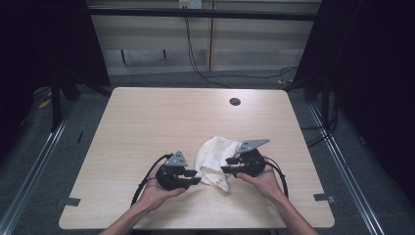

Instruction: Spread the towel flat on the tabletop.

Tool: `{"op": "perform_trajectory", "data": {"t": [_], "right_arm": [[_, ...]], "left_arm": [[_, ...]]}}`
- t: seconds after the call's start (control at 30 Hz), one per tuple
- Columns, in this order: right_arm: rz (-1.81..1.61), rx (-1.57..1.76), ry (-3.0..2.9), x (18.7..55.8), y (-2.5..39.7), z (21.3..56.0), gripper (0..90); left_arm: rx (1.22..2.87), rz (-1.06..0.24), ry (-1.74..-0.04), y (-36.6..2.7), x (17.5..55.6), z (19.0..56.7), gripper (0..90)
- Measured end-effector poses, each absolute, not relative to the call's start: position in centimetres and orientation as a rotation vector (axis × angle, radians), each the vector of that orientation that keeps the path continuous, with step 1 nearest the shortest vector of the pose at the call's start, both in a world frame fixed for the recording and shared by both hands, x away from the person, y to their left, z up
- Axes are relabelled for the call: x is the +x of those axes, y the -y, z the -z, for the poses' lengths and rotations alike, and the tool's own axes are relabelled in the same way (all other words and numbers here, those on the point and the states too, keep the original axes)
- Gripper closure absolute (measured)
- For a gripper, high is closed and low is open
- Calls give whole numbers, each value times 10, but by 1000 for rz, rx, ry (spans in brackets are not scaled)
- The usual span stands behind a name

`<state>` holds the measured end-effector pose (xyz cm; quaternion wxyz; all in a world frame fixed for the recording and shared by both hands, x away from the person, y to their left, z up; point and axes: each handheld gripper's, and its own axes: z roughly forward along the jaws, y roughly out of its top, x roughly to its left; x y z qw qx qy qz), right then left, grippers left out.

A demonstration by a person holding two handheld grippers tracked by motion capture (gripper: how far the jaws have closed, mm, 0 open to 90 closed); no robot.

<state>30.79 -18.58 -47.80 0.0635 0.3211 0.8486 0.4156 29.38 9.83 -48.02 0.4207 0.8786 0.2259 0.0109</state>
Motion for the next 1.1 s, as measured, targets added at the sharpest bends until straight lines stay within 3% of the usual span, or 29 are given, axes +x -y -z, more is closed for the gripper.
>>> {"op": "perform_trajectory", "data": {"t": [0.23, 0.4, 0.47, 0.6, 1.1], "right_arm": [[-1215, 957, -2571, 295, 193, 486, 554], [-1223, 965, -2562, 300, 190, 494, 552], [-1210, 967, -2561, 303, 187, 496, 609], [-1222, 975, -2536, 305, 189, 493, 844], [-1310, 1040, -2403, 292, 231, 466, 865]], "left_arm": [[2190, -17, -550, -89, 293, 483, 702], [2207, -13, -498, -59, 289, 486, 581], [2233, 7, -496, -54, 291, 494, 524], [2254, -25, -505, -55, 293, 501, 522], [2243, -64, -567, -72, 304, 501, 504]]}}
